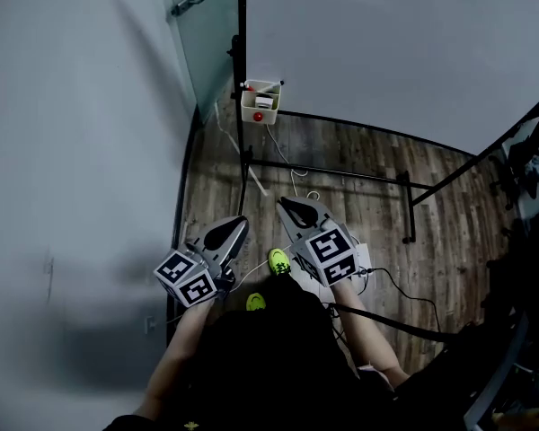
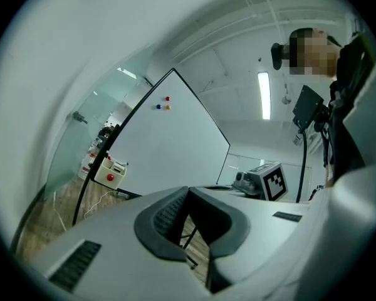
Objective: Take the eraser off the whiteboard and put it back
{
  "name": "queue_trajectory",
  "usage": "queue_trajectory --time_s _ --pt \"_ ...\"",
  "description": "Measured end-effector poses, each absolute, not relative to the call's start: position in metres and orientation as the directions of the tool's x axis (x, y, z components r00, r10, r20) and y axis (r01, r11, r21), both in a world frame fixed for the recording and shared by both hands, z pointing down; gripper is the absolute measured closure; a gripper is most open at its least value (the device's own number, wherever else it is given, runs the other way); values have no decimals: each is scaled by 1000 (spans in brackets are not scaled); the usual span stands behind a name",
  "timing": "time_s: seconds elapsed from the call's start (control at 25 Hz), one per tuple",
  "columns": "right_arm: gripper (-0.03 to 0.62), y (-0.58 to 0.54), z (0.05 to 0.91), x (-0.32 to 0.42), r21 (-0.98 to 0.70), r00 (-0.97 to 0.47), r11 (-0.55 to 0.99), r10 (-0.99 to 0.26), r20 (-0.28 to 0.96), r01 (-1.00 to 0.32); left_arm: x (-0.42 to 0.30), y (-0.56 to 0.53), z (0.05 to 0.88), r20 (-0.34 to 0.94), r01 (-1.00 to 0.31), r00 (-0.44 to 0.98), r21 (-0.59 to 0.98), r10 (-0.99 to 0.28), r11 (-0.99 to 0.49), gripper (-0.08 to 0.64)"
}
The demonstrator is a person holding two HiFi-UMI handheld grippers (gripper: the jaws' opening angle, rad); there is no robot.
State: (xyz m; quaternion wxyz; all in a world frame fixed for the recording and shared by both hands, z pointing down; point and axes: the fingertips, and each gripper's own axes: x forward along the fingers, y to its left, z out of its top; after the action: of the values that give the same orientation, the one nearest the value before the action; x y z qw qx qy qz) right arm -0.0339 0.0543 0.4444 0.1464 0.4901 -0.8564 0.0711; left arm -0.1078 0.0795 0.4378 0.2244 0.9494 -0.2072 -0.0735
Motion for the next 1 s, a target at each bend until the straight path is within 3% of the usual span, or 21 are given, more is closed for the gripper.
queue_trajectory --time_s 1.0 --pt "545 -97 466 6 -4 -572 613 -736 362 -790 -48 -58 458 7 -446 860 494 -510 -746 538"
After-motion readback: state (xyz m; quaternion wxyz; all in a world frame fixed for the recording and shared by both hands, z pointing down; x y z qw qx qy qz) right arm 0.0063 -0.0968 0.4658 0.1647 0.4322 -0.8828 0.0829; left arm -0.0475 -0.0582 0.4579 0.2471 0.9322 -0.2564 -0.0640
